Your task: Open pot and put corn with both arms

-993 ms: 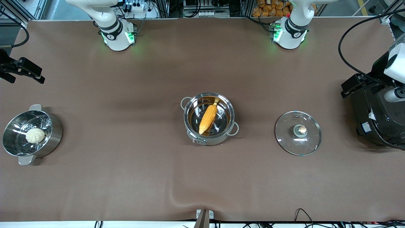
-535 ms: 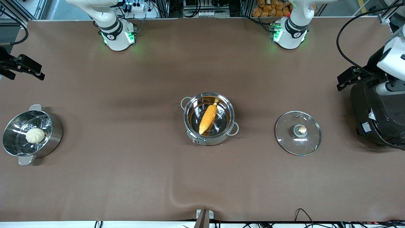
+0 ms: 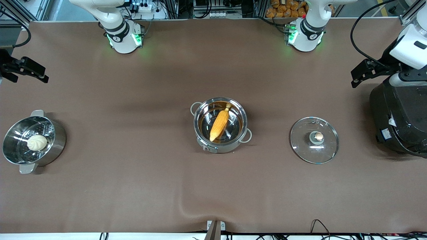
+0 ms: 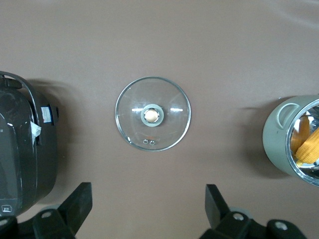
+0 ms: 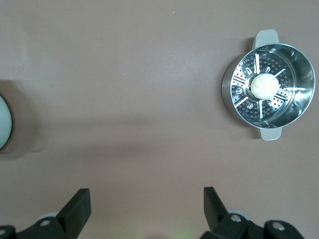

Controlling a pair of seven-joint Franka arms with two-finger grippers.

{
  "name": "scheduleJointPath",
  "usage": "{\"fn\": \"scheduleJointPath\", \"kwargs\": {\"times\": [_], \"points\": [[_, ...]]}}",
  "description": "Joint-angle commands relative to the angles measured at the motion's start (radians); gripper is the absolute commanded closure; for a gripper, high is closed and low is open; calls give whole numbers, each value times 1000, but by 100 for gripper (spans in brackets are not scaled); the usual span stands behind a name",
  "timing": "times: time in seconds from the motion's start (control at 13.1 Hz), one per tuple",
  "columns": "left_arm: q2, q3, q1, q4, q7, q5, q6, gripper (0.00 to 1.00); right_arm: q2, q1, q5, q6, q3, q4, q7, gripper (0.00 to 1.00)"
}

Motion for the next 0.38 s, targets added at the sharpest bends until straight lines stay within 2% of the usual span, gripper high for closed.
{"fn": "scheduleJointPath", "kwargs": {"times": [0.0,0.15,0.31], "points": [[-3,16,-11,15,22,-2,-16,0,16,-23,-5,-24,19,35,1,0],[38,10,-11,73,20,6,-65,0,18,-23,-5,-24,18,34,1,0],[46,8,-8,88,20,12,-75,0,18,-23,-5,-24,19,34,0,0]]}}
